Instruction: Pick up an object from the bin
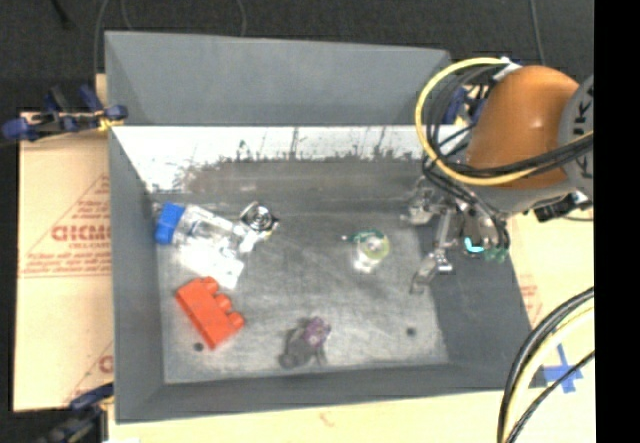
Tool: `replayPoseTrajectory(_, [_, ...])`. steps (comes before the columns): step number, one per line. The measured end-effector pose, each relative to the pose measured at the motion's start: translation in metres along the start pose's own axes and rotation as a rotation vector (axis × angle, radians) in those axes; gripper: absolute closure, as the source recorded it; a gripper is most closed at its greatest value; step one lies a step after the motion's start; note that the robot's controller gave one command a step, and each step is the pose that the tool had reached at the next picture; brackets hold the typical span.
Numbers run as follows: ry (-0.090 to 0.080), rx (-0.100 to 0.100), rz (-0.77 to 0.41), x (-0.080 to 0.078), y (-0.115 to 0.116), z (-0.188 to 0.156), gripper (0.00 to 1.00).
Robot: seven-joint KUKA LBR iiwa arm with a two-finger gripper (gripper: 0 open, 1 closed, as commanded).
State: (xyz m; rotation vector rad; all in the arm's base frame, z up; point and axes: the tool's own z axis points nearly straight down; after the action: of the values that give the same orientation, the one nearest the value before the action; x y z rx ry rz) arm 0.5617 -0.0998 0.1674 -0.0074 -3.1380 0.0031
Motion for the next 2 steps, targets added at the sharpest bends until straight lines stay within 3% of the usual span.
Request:
replayPoseTrajectory(1, [-0.015, -0.001, 0.133, -0.023, 0.015, 0.083, 0.0])
replayPoseTrajectory(2, [-0.012, -0.004, 0.138, -0.049, 0.041, 0.065, 0.0])
